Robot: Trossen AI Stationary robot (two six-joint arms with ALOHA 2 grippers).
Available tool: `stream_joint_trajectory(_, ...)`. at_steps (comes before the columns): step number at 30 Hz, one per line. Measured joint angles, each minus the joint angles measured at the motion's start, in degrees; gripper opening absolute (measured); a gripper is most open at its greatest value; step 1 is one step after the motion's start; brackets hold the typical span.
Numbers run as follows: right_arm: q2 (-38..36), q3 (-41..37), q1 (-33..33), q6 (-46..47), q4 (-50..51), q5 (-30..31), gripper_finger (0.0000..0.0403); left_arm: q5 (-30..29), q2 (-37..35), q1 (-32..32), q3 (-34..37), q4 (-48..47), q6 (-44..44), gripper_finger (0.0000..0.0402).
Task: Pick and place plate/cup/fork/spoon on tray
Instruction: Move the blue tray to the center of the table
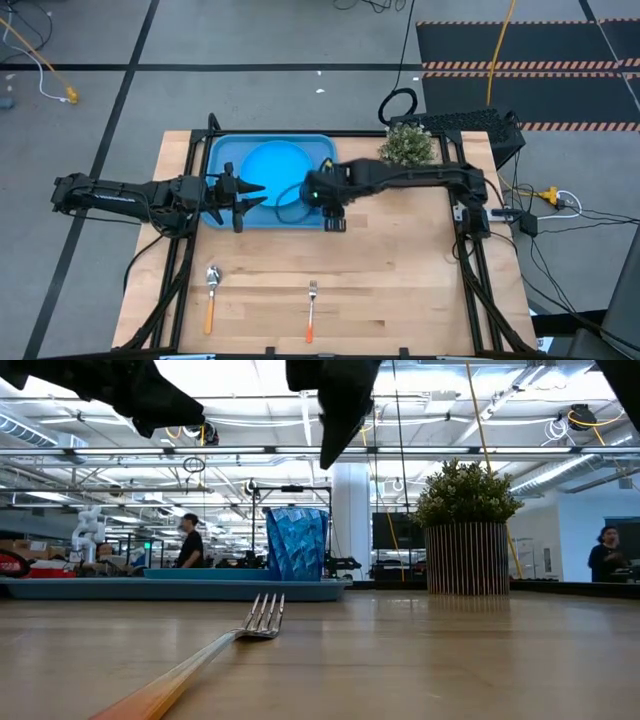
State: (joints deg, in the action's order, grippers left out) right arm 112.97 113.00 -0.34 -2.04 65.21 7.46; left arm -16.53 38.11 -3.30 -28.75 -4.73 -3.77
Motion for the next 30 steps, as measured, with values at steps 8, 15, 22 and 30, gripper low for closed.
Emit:
stream_joint_trajectory(8, -0.37, -17.43, 5.96, 0.94, -15.43, 1.54, 0.0167, -0.01, 0.0, -0.01, 0.0, 0.0, -0.04, 0.0136)
stream_joint_trajectory(15, -0.39, -29.9, 6.51, -4.34, -30.33, 13.37, 0.0167, -0.02, 0.02, -0.01, 0.0, -0.07, -0.31, 0.0136)
stream_joint_trajectory(22, -0.41, -35.94, 6.34, -7.27, -38.52, 13.87, 0.0167, -0.04, 0.0, 0.0, 0.0, -0.32, 0.02, 0.0136)
stream_joint_trajectory(30, -0.44, -40.22, 6.23, -9.31, -45.39, 15.93, 0.0152, -0.02, 0.01, -0.01, 0.0, -0.31, 0.44, 0.0136)
